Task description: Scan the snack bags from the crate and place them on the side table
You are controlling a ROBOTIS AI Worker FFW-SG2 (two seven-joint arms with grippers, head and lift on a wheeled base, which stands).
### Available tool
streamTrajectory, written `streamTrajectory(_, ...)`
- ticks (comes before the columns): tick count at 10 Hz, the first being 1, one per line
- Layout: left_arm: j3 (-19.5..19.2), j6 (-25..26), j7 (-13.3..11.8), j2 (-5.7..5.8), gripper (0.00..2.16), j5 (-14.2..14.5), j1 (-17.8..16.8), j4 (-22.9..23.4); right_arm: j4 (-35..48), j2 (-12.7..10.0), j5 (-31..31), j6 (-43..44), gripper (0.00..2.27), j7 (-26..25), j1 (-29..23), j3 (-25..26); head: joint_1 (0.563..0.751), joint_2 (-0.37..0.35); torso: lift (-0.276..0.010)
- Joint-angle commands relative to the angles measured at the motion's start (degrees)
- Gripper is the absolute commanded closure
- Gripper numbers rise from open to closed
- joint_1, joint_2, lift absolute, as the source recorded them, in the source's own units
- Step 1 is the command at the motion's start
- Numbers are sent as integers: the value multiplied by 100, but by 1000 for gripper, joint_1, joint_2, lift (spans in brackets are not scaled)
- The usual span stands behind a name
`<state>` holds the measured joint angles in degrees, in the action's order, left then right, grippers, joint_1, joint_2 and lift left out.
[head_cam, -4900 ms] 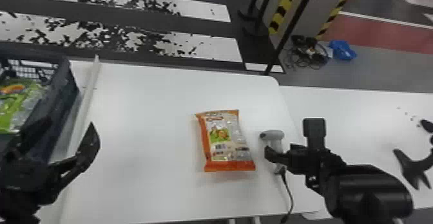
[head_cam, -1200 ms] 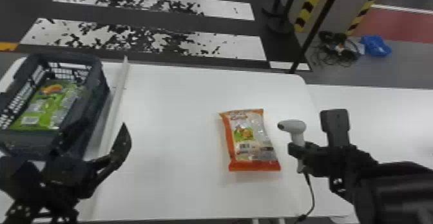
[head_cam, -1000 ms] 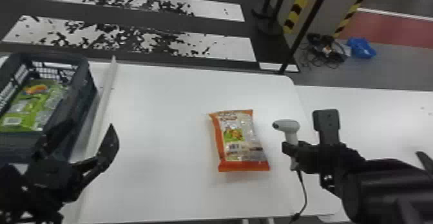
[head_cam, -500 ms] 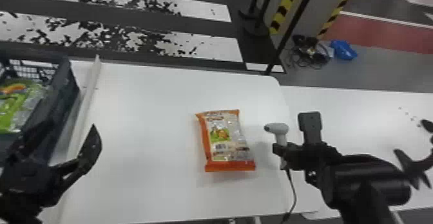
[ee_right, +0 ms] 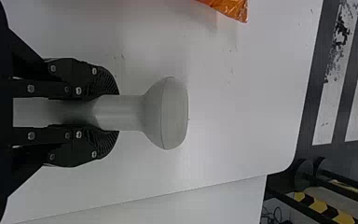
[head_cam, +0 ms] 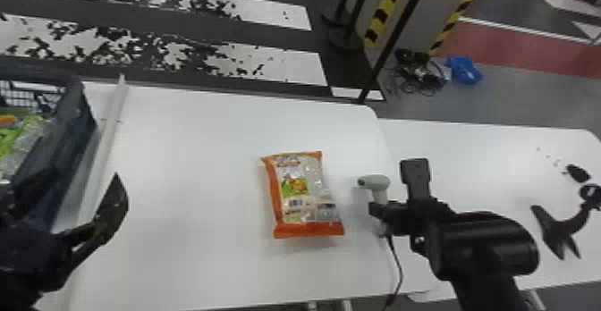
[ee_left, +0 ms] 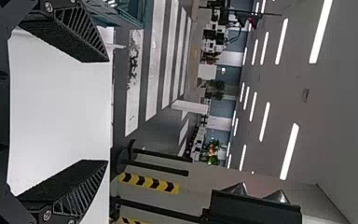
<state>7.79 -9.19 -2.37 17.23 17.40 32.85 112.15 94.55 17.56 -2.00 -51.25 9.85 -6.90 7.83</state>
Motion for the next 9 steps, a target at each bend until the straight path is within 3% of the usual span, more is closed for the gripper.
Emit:
streamTrajectory(1, -5, -16, -1, 0, 103, 1, 2, 0, -129, 11, 6, 48, 2111, 0, 31, -18, 695, -294, -50)
streamTrajectory(2, 3, -16, -1, 0, 103, 1, 2, 9, -165, 11, 6, 66, 2071, -9, 31, -27, 695, -296, -50)
streamTrajectory(3, 3, -16, -1, 0, 103, 1, 2, 9, -165, 2, -2, 101, 1693, -18, 22, -27, 695, -297, -50)
streamTrajectory(5, 3, -16, -1, 0, 103, 1, 28, 26, -147, 2, -29, 119, 242, -79, 14, -9, 695, -298, -50)
streamTrajectory(6, 3, -16, -1, 0, 103, -8, 46, 26, -33, 2, -64, 171, 76, -176, -57, 17, 695, -299, -50)
streamTrajectory(9, 3, -34, -1, 0, 103, -8, 63, 53, 820, 2, -512, 66, 87, -132, -514, 334, 695, -303, -50)
